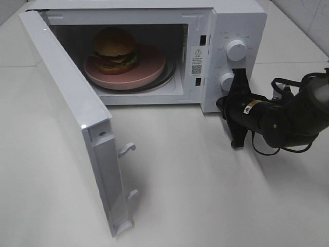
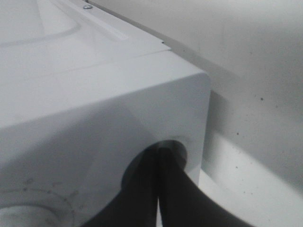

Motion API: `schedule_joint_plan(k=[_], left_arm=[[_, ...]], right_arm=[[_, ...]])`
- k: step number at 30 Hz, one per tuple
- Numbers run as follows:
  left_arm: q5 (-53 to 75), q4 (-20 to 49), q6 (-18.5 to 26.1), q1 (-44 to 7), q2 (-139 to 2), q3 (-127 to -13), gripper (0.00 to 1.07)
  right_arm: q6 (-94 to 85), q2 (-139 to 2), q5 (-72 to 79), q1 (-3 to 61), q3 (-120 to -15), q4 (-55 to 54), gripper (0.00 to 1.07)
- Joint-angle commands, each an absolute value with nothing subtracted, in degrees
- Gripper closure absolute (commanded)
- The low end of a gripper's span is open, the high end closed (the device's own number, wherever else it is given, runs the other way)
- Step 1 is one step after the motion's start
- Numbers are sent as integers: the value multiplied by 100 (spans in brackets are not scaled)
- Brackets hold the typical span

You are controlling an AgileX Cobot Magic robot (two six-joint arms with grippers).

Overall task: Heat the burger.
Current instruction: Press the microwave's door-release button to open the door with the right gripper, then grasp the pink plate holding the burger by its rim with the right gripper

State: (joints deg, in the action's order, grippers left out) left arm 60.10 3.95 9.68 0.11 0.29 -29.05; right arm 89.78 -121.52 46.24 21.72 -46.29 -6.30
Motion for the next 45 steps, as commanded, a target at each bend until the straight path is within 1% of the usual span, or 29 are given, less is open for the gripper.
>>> schedule_joint_plan(k=[1, 23, 35, 37, 41, 43, 45], left_arm=[[6005, 407, 940, 17, 126, -2899, 2], [6005, 407, 940, 17, 126, -2899, 2], [6005, 407, 940, 17, 126, -2899, 2], [6005, 407, 940, 17, 126, -2899, 2], [6005, 407, 940, 17, 126, -2899, 2], [6005, 407, 940, 17, 126, -2899, 2], [6005, 407, 940, 17, 126, -2899, 2]], right_arm=[[8995, -12021, 5397, 2177, -4715, -647, 107], [9202, -11912, 5460, 2223, -3953, -510, 107], [9139, -11516, 5512, 2223, -3461, -510, 107], [8955, -11276, 5541, 2223, -3186, -498, 107], [8537, -11127, 5529, 2223, -3014, -493, 107], [7821, -10806, 5277, 2223, -2750, -344, 107], [7615, -10686, 5157, 2223, -2693, -292, 107]])
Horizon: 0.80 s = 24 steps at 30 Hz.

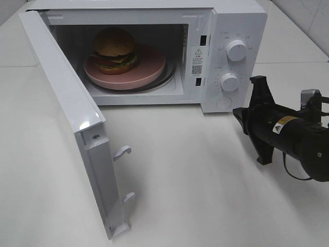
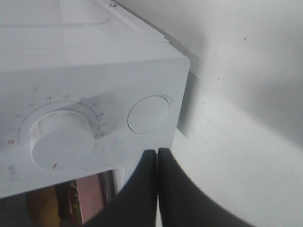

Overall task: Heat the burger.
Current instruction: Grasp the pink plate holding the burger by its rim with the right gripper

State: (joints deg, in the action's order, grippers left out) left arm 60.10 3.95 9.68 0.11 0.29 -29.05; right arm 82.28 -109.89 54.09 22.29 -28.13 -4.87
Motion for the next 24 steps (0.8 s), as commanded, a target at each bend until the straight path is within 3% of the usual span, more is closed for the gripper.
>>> schedule_joint_plan(k=[1, 7, 15, 24], left_arm=[[6005, 407, 940, 17, 126, -2899, 2], [6005, 407, 940, 17, 126, -2899, 2], [6005, 407, 940, 17, 126, -2899, 2], [6005, 407, 940, 17, 126, -2899, 2]], right_arm=[[6990, -10439, 4773, 2223, -2624, -183, 107], [5684, -9878, 3621, 2223, -2584, -189, 107], [1713, -8451, 453, 2223, -2974, -384, 107], [-510, -8153, -2366, 2223, -3787, -367, 107]])
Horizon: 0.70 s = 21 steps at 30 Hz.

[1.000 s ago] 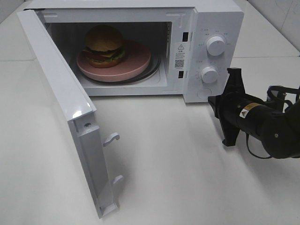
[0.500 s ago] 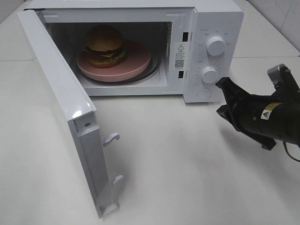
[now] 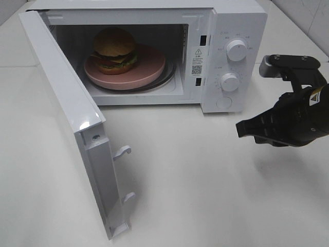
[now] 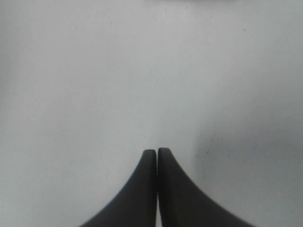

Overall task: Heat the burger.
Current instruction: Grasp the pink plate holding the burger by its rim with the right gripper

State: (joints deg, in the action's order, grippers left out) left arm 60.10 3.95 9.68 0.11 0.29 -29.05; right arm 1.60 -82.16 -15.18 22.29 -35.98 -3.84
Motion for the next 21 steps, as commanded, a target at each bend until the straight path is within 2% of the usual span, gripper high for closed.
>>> schedule_joint_plan(k=[1, 5, 7, 8, 9, 10, 11, 12, 13, 14, 15, 16, 21], left_arm=[[6005, 407, 940, 17, 126, -2899, 2], [6005, 407, 940, 17, 126, -2899, 2], [6005, 407, 940, 17, 126, -2899, 2], [6005, 407, 940, 17, 126, -2899, 2], [6005, 407, 940, 17, 126, -2899, 2], [6005, 407, 940, 17, 126, -2899, 2], [6005, 407, 940, 17, 126, -2899, 2], [6005, 407, 940, 17, 126, -2899, 2], [6005, 407, 940, 17, 126, -2899, 2], [6005, 407, 940, 17, 126, -2899, 2], [6005, 407, 940, 17, 126, -2899, 2], [6005, 407, 940, 17, 126, -2899, 2], [6005, 407, 940, 17, 126, -2899, 2]], right_arm=[[-676, -8153, -2538, 2223, -3862, -367, 107], [-1203, -8153, -2893, 2223, -4011, -367, 103], [-1673, -8153, -3094, 2223, -4108, -367, 91], [-1673, -8153, -3094, 2223, -4108, -367, 91], [-1874, -8153, -3123, 2223, -4165, -372, 78], [-1965, -8153, -3117, 2223, -4188, -361, 71], [-1965, -8153, -3117, 2223, -4188, -361, 71], [-2326, -8147, -3060, 2303, -4217, -361, 50], [-2510, -8147, -3037, 2361, -4217, -361, 38], [-2510, -8147, -3037, 2361, -4217, -361, 38], [-2882, -8165, -2968, 2458, -4223, -390, 18], [-3014, -8188, -2945, 2498, -4240, -395, 7], [-3959, -8222, -3002, 2510, -4343, -361, 8]])
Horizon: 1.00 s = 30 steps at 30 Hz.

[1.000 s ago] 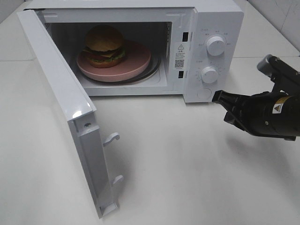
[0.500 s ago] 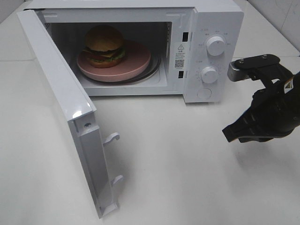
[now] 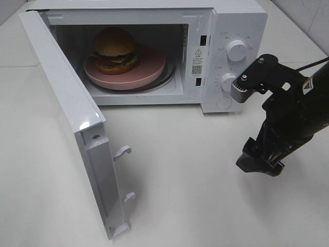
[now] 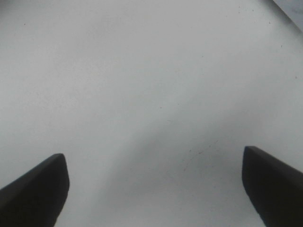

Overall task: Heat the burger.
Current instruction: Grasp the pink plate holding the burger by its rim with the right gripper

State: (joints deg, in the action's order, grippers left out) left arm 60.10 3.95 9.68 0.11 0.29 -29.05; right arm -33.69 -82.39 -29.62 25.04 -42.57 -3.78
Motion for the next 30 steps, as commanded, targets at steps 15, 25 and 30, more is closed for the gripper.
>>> schedule_joint_plan(k=[15, 25, 30], left_arm=[[6005, 407, 940, 17, 126, -2899, 2], [6005, 407, 940, 17, 126, -2899, 2], [6005, 407, 940, 17, 126, -2899, 2]], right_arm=[[-6469, -8743, -3174, 3065, -5386, -390, 23], [-7666, -10055, -3329, 3592, -6910, -533, 24], [-7844, -10531, -3329, 3650, -7557, -487, 25]])
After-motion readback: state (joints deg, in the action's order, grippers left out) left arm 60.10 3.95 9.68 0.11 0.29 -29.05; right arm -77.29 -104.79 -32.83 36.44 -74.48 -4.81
